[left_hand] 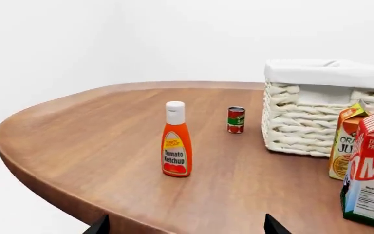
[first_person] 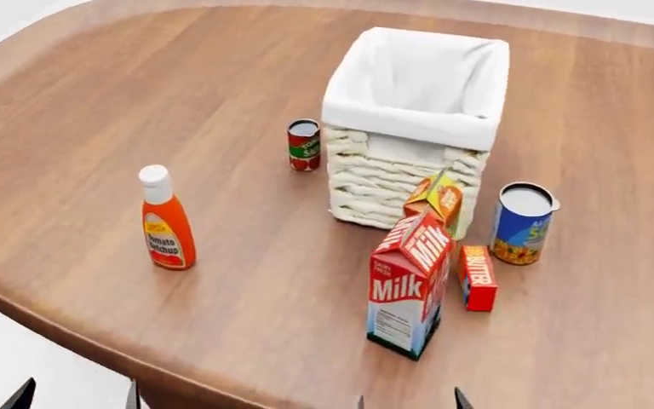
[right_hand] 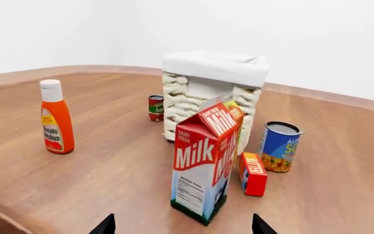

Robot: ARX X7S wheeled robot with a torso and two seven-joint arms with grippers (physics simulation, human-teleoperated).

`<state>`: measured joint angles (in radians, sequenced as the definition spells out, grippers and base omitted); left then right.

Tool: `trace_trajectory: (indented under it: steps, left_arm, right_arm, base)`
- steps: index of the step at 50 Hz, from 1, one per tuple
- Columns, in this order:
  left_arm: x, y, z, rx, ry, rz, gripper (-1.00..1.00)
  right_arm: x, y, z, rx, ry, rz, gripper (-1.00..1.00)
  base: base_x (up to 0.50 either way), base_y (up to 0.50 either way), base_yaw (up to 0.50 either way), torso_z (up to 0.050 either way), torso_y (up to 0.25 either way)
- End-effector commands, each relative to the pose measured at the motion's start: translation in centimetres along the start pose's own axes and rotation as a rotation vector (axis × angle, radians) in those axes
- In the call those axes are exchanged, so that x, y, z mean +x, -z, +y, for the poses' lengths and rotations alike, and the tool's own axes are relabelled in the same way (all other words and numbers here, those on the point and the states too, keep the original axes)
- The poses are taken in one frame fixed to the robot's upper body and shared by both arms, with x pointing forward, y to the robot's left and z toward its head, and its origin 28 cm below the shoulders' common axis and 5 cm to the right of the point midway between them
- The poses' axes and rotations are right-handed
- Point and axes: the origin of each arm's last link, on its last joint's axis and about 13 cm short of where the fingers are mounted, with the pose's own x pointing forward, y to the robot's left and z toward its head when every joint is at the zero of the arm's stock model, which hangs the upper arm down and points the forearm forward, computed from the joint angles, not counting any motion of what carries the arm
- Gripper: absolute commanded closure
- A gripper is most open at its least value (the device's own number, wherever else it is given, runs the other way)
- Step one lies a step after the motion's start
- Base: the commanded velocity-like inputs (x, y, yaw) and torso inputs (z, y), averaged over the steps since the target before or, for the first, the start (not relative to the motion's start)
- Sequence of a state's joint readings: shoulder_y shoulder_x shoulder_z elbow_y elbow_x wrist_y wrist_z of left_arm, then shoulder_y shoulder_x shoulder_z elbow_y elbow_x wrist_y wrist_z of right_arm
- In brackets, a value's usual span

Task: Pick up the butter and put it in the basket.

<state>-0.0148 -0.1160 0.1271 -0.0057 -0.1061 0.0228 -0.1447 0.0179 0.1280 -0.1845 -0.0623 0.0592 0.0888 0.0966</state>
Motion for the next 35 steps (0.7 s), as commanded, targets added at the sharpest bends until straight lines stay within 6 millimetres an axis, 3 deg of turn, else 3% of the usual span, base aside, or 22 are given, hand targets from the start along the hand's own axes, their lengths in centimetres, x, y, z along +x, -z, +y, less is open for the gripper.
trace_trajectory:
  steps: [1, 10, 15, 23, 27, 35]
  left_arm:
    - [-0.01, -0.02, -0.04, 0.000, 0.004, 0.000, -1.00]
    - [0.01, 0.05, -0.03, 0.001, 0.004, 0.000, -1.00]
    - [-0.02, 0.01, -0.05, 0.001, 0.004, 0.001, -1.00]
    - [0.03, -0.01, -0.05, 0.000, 0.003, 0.002, -1.00]
    - [0.06, 0.03, -0.03, 0.001, 0.004, 0.002, -1.00]
    - [-0.02, -0.04, 0.00, 0.001, 0.002, 0.002, -1.00]
  right_arm:
    - [-0.12, -0.27, 0.02, -0.002, -0.013, -0.013, -1.00]
    - [-0.17, -0.27, -0.12, -0.045, 0.037, -0.024, -1.00]
    - [-0.21, -0.14, -0.12, -0.062, 0.005, 0.006, -1.00]
    - [-0.04, -0.16, 0.03, -0.089, 0.014, 0.010, -1.00]
    - [-0.05, -0.20, -0.17, 0.012, 0.038, 0.017, -1.00]
    - [-0.42, -0.54, -0.35, 0.006, 0.064, -0.017, -1.00]
  base:
    - [0.07, -0.50, 0.00, 0.000, 0.000]
    - [0.04, -0.51, 0.00, 0.000, 0.000]
    - [0.00, 0.00, 0.00, 0.000, 0.000]
    - [0.00, 0.00, 0.50, 0.000, 0.000]
    - [0.00, 0.00, 0.00, 0.000, 0.000]
    - [0.11, -0.49, 0.00, 0.000, 0.000]
